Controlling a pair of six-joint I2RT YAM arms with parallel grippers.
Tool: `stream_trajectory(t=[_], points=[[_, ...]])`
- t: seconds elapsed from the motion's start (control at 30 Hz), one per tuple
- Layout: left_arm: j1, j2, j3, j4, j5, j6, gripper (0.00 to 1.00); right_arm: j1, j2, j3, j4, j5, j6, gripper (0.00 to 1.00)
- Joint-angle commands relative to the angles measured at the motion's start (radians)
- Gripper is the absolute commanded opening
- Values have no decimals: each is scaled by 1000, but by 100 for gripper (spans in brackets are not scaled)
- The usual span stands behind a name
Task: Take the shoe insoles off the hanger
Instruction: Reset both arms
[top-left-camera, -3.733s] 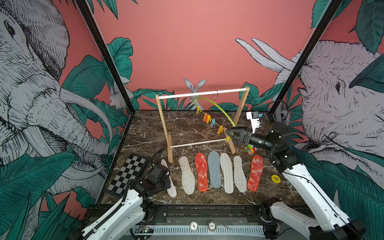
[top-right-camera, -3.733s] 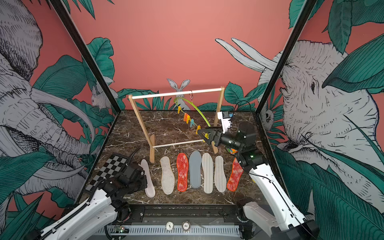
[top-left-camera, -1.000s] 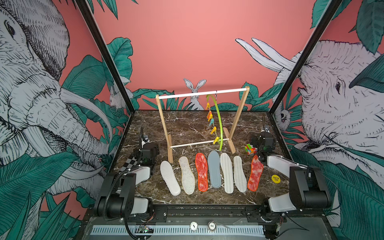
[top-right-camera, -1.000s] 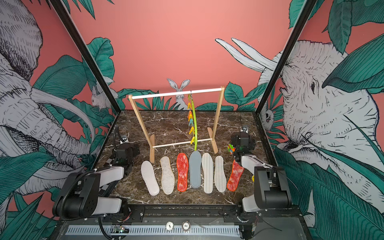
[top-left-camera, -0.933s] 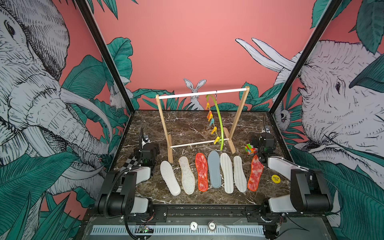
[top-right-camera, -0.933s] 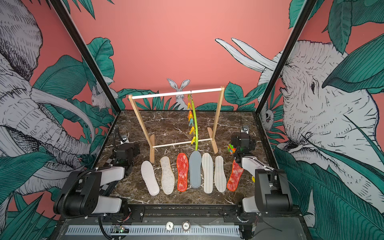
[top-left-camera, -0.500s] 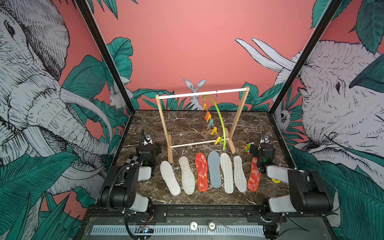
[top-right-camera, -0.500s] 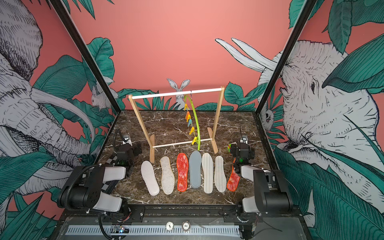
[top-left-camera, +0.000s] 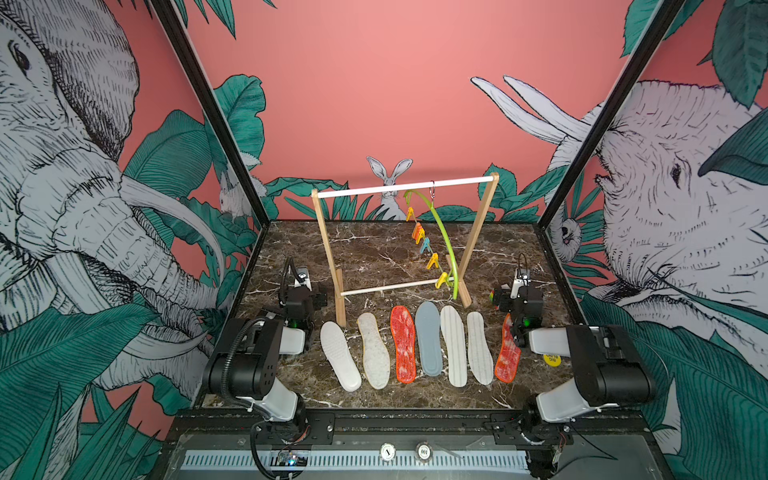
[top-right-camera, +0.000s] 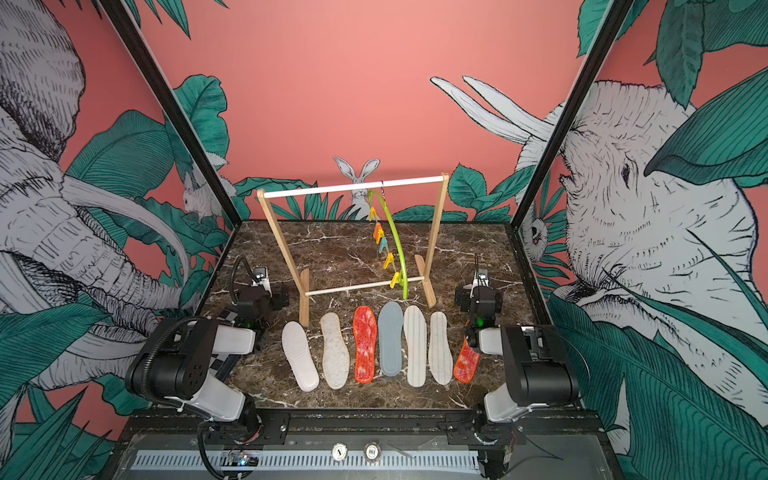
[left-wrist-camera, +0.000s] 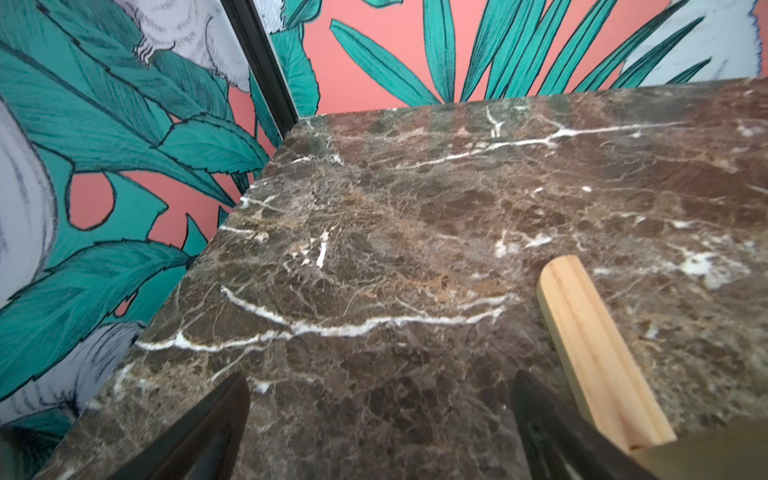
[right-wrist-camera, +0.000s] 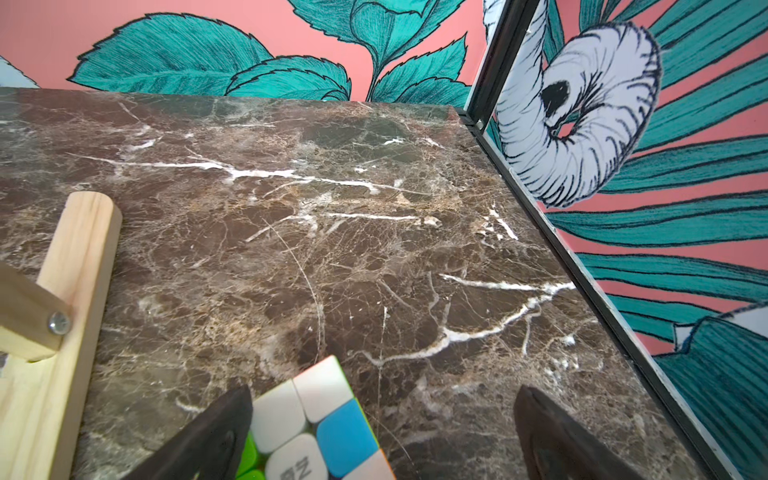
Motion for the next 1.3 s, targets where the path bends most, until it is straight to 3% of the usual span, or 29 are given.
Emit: stream_trajectory(t=[0.0, 0.93, 1.07, 1.27], points=[[6, -19, 19, -39, 13, 10, 100, 10, 3, 11, 20, 4, -16, 98], [7, -16, 15, -26, 12, 10, 100, 15, 0, 8, 24, 19, -16, 98], [8, -15, 17, -27, 11, 10, 100, 5, 9, 29, -4, -54, -32, 98], [7, -15, 18, -29, 12, 10, 100, 3, 4, 26, -7, -64, -33, 98]])
